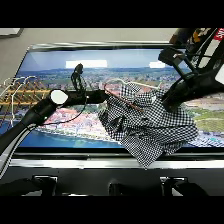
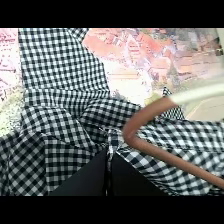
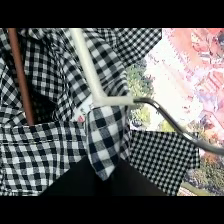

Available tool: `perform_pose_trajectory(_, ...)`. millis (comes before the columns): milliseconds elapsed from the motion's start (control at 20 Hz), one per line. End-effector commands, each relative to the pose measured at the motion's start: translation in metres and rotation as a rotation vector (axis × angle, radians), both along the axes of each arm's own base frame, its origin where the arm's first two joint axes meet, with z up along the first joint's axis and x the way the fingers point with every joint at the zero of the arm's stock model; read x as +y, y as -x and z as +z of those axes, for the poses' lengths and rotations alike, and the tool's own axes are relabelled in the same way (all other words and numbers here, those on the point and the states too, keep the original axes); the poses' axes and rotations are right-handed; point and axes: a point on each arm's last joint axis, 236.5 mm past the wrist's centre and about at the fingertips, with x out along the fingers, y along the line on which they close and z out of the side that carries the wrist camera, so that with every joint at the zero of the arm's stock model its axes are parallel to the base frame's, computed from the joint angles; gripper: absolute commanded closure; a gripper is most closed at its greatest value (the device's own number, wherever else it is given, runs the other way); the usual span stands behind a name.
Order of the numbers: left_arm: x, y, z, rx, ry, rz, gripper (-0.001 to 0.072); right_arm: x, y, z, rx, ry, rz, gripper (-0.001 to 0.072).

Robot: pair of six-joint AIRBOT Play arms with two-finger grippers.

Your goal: Fold the clothes and pants, and hang the long-sleeved shirts on hangers.

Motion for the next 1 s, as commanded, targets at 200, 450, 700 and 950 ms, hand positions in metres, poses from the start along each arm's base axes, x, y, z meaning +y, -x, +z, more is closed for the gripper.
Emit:
perform_pose_trajectory(200, 0.008, -0.009, -0.007, -0.004, -0.020, 0.019, 0.0684, -0.007, 0.018, 0.003, 0.034, 0.013, -0.026, 0.0689)
perform_pose_trajectory(450, 0.013, -0.025, 0.017, -0.062, -0.001, 0.041, 0.0684, -0.007, 0.017, -0.006, 0.053, 0.016, -0.027, 0.0689)
perform_pose_trajectory(700, 0.008, -0.032, 0.045, -0.127, 0.017, 0.030, 0.0684, -0.016, 0.006, -0.028, 0.071, 0.060, -0.052, 0.0689)
perform_pose_trajectory(950, 0.005, -0.028, 0.044, -0.118, 0.015, 0.014, 0.0684, -0.014, 0.001, -0.033, 0.075, 0.063, -0.033, 0.0689)
